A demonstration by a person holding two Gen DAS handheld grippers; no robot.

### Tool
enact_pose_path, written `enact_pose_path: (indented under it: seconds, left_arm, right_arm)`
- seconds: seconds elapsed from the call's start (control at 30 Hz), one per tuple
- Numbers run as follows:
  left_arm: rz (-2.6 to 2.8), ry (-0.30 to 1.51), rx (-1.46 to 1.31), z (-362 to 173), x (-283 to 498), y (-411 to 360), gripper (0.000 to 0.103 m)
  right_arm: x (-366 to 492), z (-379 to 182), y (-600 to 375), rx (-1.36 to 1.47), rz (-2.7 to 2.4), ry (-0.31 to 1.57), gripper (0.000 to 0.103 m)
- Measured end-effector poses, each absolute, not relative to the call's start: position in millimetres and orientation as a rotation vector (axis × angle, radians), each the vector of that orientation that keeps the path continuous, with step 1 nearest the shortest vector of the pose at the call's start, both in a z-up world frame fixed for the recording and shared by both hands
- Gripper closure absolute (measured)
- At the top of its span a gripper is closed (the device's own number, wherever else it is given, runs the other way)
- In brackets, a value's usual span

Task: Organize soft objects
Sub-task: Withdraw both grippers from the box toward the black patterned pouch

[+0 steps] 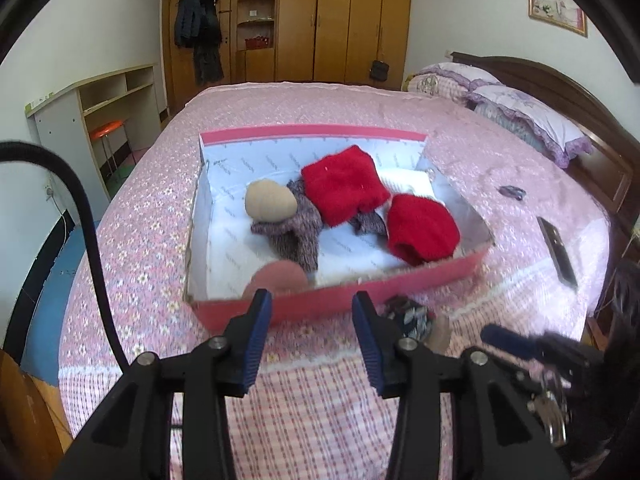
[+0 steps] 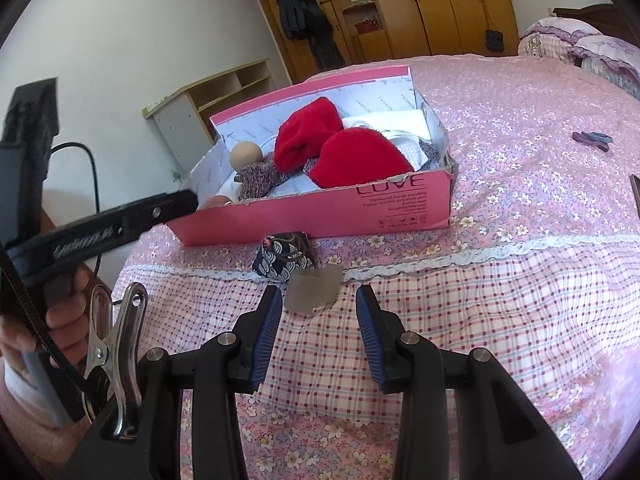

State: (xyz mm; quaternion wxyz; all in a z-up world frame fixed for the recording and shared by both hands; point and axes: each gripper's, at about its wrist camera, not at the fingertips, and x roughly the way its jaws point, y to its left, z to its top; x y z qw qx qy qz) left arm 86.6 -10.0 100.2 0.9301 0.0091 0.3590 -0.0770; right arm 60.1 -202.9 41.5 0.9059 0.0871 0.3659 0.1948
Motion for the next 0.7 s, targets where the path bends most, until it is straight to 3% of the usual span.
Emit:
enact_pose_path:
  seconds: [0.7]
  left_arm:
    - [-0.129, 0.796, -0.035, 63.1, 58.8, 15.1, 0.059]
  right_arm:
    - [74.9, 33.8, -163.9, 0.087, 0.346, 0.797, 0.064]
